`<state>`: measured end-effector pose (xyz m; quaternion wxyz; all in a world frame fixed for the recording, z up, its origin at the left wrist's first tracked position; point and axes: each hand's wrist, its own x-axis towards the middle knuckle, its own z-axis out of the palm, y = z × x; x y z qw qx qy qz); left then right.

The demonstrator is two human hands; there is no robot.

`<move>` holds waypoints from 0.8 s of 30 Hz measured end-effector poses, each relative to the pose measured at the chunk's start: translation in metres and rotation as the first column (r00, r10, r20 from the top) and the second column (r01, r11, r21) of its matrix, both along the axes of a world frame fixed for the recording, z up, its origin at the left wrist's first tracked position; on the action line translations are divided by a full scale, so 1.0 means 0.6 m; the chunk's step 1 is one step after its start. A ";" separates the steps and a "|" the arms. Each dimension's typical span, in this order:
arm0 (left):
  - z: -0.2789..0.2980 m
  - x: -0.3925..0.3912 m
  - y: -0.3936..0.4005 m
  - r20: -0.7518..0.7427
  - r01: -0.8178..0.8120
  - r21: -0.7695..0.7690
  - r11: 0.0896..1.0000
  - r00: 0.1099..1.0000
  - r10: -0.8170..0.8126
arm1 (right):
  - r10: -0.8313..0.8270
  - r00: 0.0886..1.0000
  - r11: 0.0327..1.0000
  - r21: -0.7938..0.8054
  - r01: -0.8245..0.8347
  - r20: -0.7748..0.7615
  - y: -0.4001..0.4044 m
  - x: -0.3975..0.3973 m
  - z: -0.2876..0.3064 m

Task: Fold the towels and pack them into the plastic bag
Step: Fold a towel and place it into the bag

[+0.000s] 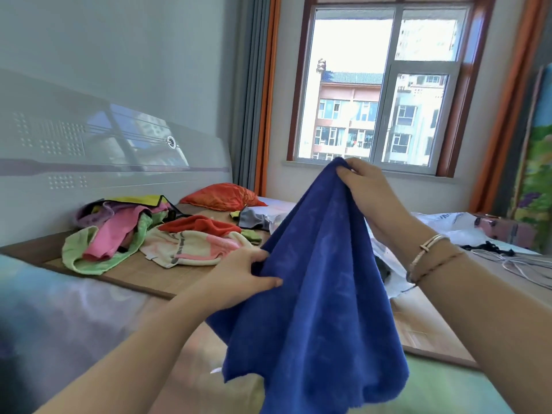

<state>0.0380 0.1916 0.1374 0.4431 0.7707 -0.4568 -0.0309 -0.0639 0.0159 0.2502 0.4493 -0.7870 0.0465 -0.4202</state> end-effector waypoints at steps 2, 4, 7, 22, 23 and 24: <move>0.009 0.017 0.030 0.077 -0.070 0.056 0.996 0.995 0.065 | -0.022 1.000 0.998 0.053 0.023 -0.020 -0.014 0.003 0.010; 0.028 0.034 0.065 0.126 -0.140 0.077 0.987 0.984 0.130 | -0.041 0.998 0.996 0.080 0.044 -0.040 -0.023 0.007 0.010; 0.070 0.053 0.126 0.176 -0.242 0.062 0.968 0.958 0.228 | -0.050 0.998 0.993 0.103 0.054 -0.044 -0.025 0.020 0.003; 0.088 0.243 0.327 0.411 -0.579 0.406 0.707 0.807 0.425 | -0.221 0.904 0.936 -0.341 0.090 -0.366 0.017 0.257 -0.057; 0.090 0.263 0.329 0.422 -0.601 0.403 0.690 0.791 0.443 | -0.274 0.871 0.910 -0.402 0.098 -0.408 0.016 0.274 -0.054; 0.094 0.286 0.331 0.438 -0.623 0.413 0.665 0.776 0.454 | -0.244 0.853 0.930 -0.361 0.071 -0.461 0.015 0.292 -0.050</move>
